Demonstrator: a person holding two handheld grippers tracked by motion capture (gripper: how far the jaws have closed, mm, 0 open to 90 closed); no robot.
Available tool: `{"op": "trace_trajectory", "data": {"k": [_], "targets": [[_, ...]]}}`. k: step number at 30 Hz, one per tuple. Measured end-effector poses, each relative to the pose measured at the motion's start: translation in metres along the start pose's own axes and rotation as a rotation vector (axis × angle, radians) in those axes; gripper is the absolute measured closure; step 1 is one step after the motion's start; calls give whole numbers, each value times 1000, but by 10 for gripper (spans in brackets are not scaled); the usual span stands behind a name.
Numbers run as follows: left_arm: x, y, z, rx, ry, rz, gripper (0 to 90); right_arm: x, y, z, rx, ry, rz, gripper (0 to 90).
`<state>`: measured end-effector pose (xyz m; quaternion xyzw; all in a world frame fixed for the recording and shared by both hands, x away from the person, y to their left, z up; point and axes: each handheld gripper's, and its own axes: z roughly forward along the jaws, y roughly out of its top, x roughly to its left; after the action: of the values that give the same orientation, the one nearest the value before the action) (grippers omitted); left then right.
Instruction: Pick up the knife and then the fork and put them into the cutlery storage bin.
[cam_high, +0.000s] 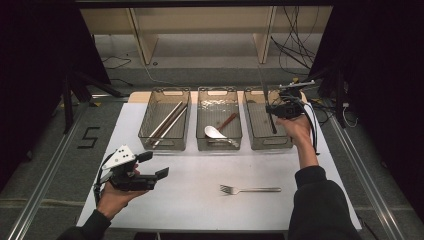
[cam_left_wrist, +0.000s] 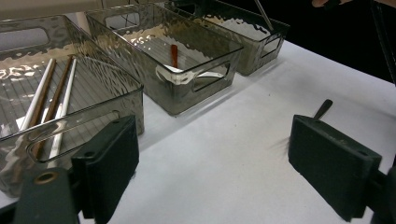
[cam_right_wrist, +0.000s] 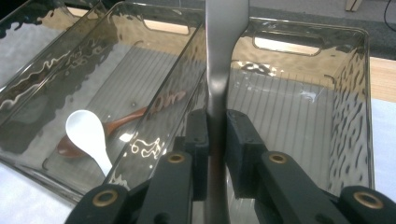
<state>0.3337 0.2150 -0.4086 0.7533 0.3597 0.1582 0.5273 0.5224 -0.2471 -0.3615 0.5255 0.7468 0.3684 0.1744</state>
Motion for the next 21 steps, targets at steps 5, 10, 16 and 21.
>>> {"op": "trace_trajectory", "data": {"k": [5,10,16,21], "targets": [[0,0,0,2,-1,3,159,-1,-1,4,5,-7,7,805],[-1,0,1,3,-2,2,159,-2,-2,8,9,-21,16,805],[0,0,0,2,-2,-1,159,-2,-5,14,24,-19,23,804],[0,0,1,3,-3,0,159,-2,-8,19,42,-18,45,796]]}}
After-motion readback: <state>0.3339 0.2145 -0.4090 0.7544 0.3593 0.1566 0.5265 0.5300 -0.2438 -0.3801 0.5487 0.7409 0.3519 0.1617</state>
